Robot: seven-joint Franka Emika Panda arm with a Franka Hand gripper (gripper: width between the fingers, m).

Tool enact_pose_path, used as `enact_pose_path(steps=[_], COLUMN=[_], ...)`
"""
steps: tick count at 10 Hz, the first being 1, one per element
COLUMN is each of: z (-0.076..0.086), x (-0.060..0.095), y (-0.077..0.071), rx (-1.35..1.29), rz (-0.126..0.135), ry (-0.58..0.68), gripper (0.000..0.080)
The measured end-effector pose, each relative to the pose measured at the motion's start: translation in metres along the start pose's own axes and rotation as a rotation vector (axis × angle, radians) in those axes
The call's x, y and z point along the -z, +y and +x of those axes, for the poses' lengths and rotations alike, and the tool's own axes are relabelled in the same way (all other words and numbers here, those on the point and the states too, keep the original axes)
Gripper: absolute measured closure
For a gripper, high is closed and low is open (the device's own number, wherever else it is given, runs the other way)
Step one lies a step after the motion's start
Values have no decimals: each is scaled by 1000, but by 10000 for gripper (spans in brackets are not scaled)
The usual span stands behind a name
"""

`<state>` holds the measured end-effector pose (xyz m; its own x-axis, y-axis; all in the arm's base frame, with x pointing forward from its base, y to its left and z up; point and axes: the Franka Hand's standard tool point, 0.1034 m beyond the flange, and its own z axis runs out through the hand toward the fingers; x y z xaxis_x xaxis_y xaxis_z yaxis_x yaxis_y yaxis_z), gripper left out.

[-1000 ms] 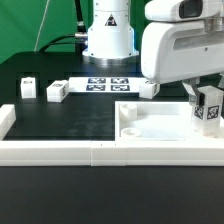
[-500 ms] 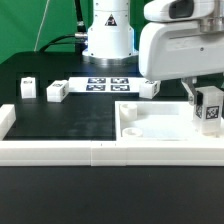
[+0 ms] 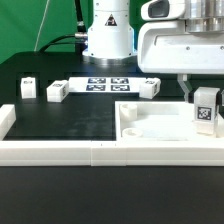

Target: Assemble one leg

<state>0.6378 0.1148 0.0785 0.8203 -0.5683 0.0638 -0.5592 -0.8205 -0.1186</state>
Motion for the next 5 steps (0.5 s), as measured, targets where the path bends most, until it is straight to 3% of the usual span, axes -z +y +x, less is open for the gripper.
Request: enact_pose_path(steps=[5], z=[-1], x=[0], y=[3], rx=[-397], rz=[-1], ry=[-16], gripper=[507])
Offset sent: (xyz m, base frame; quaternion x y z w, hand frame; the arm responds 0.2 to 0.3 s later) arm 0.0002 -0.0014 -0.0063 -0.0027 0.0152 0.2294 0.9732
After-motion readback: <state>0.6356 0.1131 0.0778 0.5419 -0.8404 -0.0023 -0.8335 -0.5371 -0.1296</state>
